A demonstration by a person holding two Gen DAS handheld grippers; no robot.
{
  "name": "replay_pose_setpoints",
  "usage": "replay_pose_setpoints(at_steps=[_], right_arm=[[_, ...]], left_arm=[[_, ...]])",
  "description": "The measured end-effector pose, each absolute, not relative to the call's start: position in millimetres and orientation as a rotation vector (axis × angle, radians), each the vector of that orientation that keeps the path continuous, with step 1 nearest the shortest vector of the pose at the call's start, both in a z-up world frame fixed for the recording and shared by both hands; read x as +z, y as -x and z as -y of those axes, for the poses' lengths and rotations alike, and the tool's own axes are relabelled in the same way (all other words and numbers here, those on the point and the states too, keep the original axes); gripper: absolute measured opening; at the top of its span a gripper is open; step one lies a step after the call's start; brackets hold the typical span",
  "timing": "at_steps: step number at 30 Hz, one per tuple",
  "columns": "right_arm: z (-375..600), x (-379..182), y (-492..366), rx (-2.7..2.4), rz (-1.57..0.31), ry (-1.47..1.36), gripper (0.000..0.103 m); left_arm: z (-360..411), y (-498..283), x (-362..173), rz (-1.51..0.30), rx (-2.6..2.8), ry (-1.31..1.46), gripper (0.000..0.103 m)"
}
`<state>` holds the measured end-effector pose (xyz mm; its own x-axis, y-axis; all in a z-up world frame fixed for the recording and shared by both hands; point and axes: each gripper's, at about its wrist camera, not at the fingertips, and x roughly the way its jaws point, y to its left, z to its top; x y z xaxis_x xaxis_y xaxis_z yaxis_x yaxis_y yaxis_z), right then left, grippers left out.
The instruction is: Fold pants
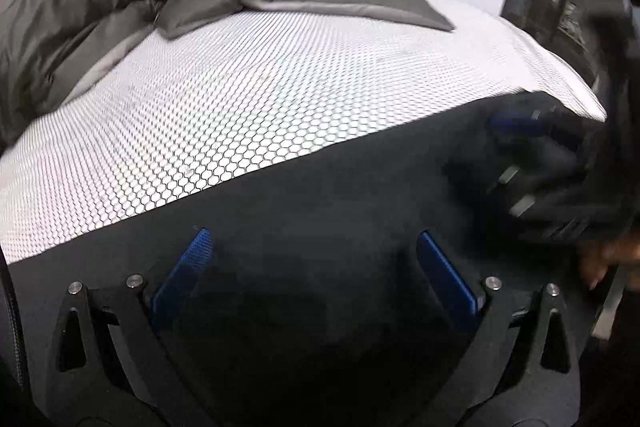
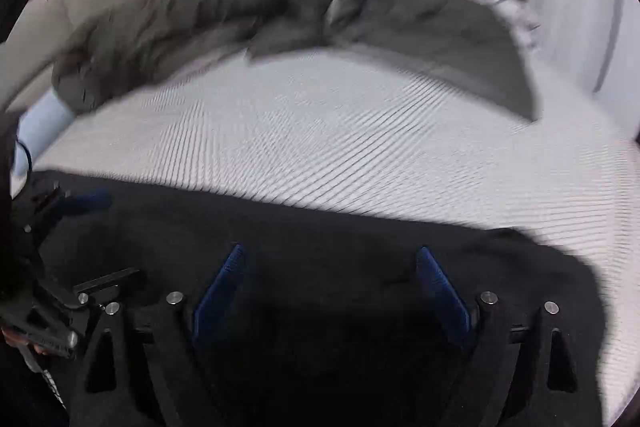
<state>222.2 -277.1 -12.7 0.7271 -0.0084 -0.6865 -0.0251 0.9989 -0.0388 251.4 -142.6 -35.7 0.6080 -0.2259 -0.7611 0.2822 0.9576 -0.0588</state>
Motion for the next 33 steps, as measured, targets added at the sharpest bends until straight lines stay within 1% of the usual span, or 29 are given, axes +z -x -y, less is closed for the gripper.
replay_pose_setpoints(at_steps=[1,3,6,7,8,9,10,13,14,16,18,20,23,24,25,26,27,28,30,33], right_arm=[[274,-23,-236,-0.026,-0.809,0.088,0.076],[277,-27,-246,-0.073,-0.810,0.116,0.074],[319,-18,-232,-0.375,-0.775,0.167,0.074],[340,-16,-221,-0.453,-0.765,0.136,0.074],[355,-14,-215,-0.425,-0.758,0.065,0.069],[367,-10,-207,-0.361,-0.733,-0.030,0.068],[368,-6,-200,-0.341,-0.711,-0.056,0.068],[350,7,-178,-0.300,-0.666,-0.013,0.070],[342,9,-174,-0.265,-0.647,-0.024,0.074],[322,1,-152,-0.143,-0.612,-0.064,0.080],[296,-9,-134,-0.070,-0.612,-0.040,0.080],[269,-26,-119,-0.052,-0.676,0.073,0.080],[267,-41,-118,-0.133,-0.722,0.195,0.080],[285,-44,-116,-0.242,-0.721,0.203,0.080],[297,-40,-115,-0.250,-0.710,0.173,0.077],[303,-40,-108,-0.350,-0.709,0.203,0.081],[303,-40,-108,-0.350,-0.709,0.203,0.081],[312,-43,-104,-0.554,-0.673,0.298,0.083],[317,-40,-98,-0.524,-0.680,0.206,0.084],[294,-25,-79,-0.414,-0.600,0.130,0.084]], left_arm=[[141,-262,-39,-0.879,-0.275,-0.063,0.102],[137,-273,-43,-0.898,-0.254,-0.039,0.102],[130,-280,-47,-0.914,-0.232,-0.013,0.102],[128,-280,-49,-0.919,-0.228,-0.012,0.102],[126,-279,-50,-0.920,-0.227,-0.011,0.102],[126,-278,-49,-0.917,-0.226,-0.014,0.102],[128,-275,-46,-0.905,-0.226,-0.020,0.102],[138,-260,-33,-0.868,-0.300,-0.031,0.102],[145,-248,-29,-0.859,-0.342,-0.046,0.102],[158,-224,-26,-0.834,-0.422,-0.089,0.102],[173,-198,-33,-0.819,-0.483,-0.156,0.102],[178,-190,-46,-0.862,-0.507,-0.210,0.102],[162,-184,-58,-0.913,-0.521,-0.187,0.102],[155,-181,-57,-0.914,-0.524,-0.165,0.102],[146,-177,-57,-0.912,-0.512,-0.158,0.102],[133,-173,-56,-0.906,-0.471,-0.165,0.103],[123,-169,-56,-0.901,-0.451,-0.157,0.103],[114,-168,-56,-0.901,-0.435,-0.141,0.103],[103,-158,-53,-0.883,-0.399,-0.124,0.102],[96,-135,-38,-0.806,-0.408,-0.121,0.102]])
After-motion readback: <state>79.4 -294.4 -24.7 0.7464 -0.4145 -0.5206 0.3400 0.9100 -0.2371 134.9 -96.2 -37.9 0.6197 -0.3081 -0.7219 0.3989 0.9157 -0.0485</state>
